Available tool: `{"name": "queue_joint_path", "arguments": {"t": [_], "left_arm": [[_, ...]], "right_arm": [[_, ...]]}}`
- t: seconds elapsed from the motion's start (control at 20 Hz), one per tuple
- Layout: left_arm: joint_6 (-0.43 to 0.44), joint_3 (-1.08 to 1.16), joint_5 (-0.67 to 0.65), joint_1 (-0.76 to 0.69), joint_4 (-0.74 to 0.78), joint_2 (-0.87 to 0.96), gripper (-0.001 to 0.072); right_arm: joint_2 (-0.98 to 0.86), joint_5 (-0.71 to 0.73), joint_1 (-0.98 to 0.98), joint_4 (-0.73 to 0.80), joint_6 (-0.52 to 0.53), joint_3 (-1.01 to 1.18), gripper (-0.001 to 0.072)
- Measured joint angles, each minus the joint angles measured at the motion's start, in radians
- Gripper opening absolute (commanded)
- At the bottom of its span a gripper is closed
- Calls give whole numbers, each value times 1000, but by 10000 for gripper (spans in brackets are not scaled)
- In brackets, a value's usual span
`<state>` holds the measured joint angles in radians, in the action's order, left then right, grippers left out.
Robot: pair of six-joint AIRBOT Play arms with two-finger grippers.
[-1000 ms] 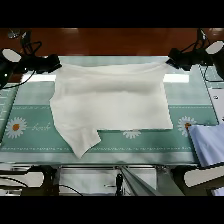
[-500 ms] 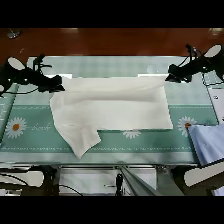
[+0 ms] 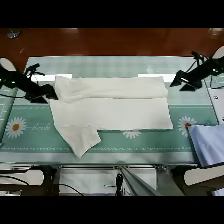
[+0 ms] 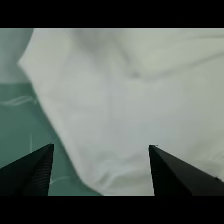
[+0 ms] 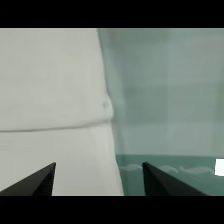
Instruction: Fold the shirts.
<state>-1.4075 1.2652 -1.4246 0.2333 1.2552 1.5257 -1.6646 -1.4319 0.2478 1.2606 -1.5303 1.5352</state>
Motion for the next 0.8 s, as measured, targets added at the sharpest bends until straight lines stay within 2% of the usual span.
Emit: {"name": "queue_joint_path", "arguments": {"t": [0.1, 0.25, 0.45, 0.6, 0.8], "left_arm": [[0, -106, -16, 60, 12, -69, 701], [27, -330, -10, 159, 15, -177, 701], [103, -584, 64, 270, -122, -292, 701], [163, -713, 129, 283, -287, -336, 700], [208, -815, 191, 210, -440, -358, 700]], "right_arm": [[119, 59, 30, -5, 12, -156, 623], [311, 203, 50, -116, 75, -460, 623], [509, 341, 58, -286, 174, -797, 623], [582, 379, 60, -348, 208, -921, 623], [616, 396, 60, -403, 226, -980, 623]]}}
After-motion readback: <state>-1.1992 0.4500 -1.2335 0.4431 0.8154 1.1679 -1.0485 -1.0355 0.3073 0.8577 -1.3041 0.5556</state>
